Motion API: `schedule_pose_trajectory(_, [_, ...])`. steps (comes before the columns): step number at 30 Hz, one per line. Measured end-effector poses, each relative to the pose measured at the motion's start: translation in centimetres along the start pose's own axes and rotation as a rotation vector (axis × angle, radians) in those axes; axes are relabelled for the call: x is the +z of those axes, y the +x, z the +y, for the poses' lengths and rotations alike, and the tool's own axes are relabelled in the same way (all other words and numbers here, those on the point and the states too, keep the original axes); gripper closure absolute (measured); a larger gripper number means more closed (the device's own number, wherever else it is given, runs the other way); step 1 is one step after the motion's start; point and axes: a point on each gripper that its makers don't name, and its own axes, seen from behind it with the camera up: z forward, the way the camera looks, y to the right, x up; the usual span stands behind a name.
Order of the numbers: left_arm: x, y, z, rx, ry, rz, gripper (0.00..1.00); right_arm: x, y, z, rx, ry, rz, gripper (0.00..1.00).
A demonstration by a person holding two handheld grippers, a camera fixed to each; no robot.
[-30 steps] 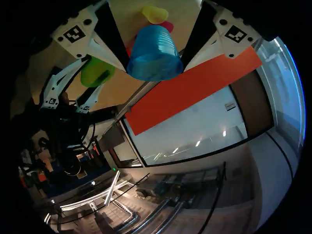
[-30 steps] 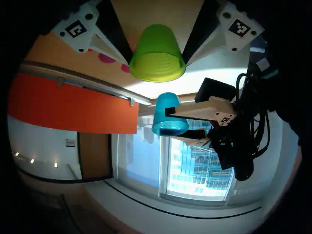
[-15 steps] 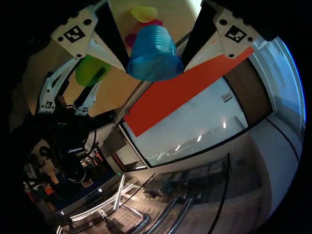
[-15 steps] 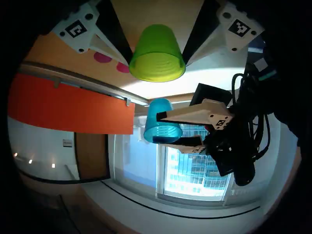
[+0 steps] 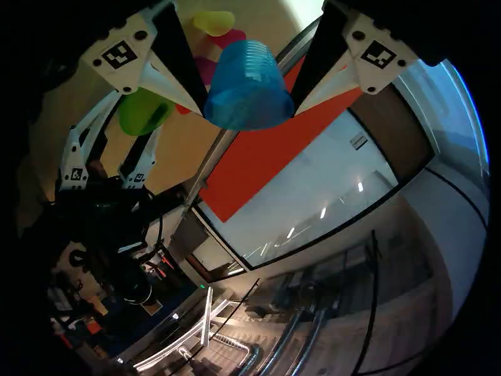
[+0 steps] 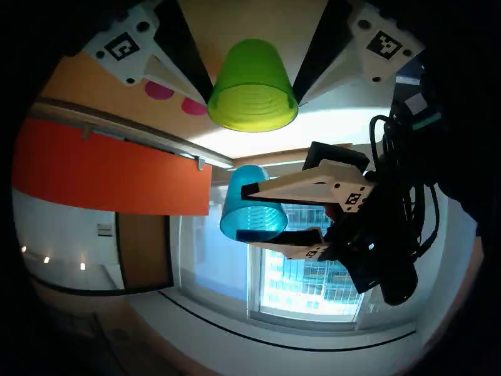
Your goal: Pour water
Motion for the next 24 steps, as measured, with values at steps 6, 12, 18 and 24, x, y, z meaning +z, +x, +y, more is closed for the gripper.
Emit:
schedule_pose_trajectory(6, [0.00,0.42,0.17,0.042,0.001,-0.001,0.12,0.10,0.01,-0.19,-0.002,0.005,0.000,0.10])
schedule_pose_trajectory(12, [0.01,0.71,-0.01,0.083,0.005,-0.001,0.12,0.16,0.10,-0.23,-0.003,0.007,0.000,0.10])
schedule_pose_trajectory(18, [0.16,0.99,-0.27,0.116,0.013,0.001,0.12,0.22,0.09,-0.40,-0.001,0.012,0.001,0.11])
schedule_pose_trajectory(24, [0.39,1.04,-0.29,0.145,0.012,0.003,0.12,0.40,0.15,-0.54,-0.005,0.019,0.001,0.10])
